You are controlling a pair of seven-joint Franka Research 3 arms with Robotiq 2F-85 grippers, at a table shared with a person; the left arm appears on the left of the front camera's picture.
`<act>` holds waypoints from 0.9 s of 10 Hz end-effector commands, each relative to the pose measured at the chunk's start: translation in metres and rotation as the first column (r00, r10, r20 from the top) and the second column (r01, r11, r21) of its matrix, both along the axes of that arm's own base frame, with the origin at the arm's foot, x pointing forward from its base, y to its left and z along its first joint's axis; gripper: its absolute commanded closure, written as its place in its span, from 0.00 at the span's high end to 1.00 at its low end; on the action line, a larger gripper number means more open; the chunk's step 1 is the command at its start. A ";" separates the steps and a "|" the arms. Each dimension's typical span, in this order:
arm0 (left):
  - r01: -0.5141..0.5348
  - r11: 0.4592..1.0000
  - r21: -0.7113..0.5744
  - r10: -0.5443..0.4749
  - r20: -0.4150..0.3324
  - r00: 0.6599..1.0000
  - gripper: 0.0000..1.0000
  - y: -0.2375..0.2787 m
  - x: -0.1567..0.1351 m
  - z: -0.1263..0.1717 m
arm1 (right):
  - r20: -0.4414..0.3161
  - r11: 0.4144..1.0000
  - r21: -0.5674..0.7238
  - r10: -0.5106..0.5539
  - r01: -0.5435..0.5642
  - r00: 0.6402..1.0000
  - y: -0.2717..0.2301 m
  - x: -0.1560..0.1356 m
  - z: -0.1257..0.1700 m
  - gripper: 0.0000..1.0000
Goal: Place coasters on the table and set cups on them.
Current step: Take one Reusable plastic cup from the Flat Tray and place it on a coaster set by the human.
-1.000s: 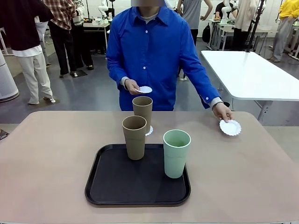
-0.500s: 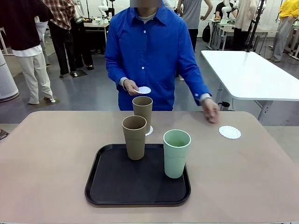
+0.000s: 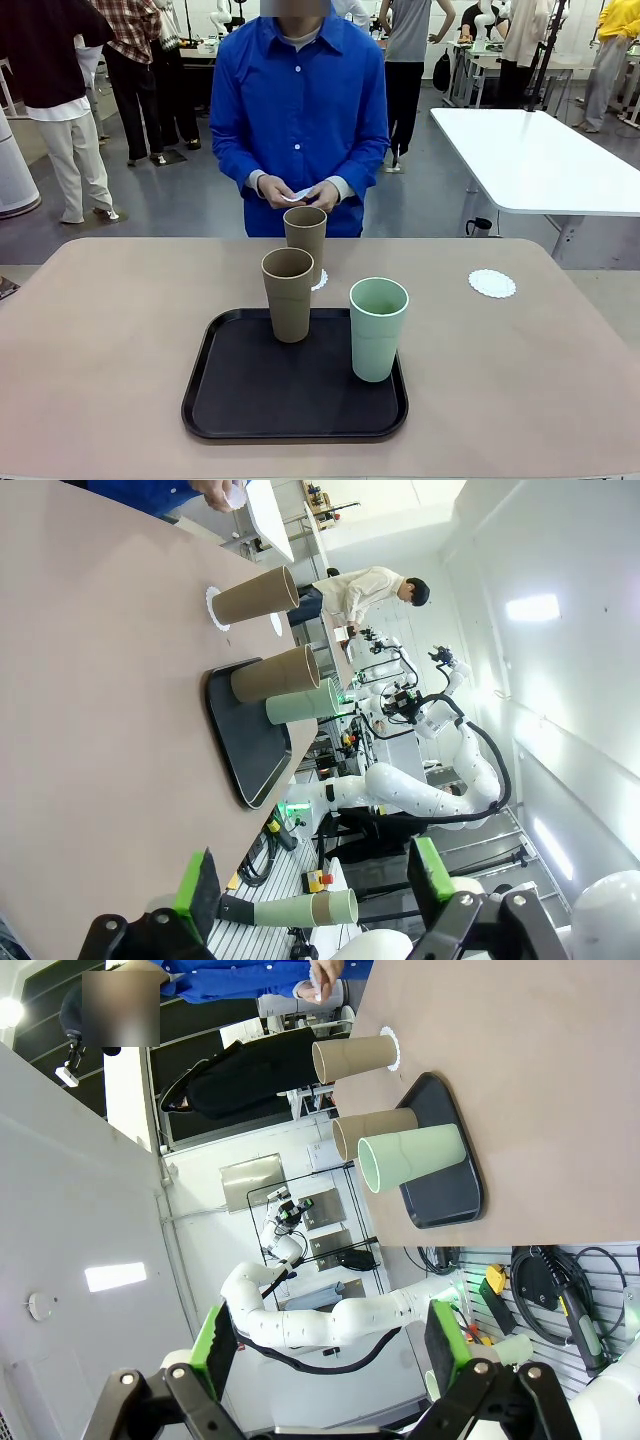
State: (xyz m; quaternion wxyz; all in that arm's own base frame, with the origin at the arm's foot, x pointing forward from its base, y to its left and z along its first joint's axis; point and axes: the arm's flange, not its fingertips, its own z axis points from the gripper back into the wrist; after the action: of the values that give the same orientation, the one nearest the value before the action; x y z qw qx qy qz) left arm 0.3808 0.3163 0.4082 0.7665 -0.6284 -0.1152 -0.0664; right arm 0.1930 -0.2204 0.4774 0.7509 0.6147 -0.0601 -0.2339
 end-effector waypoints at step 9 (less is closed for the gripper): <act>0.003 1.000 -0.006 -0.003 0.001 1.000 1.00 0.001 -0.002 0.001 | 0.194 0.828 -0.509 0.377 -0.235 0.906 0.038 0.069 0.099 1.00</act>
State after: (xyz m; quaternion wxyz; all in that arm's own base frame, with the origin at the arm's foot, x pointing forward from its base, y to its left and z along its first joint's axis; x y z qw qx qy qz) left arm 0.3809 0.3161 0.4080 0.7663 -0.6286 -0.1150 -0.0664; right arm 0.2487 -0.1840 0.5615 0.8564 0.5069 -0.0752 -0.0632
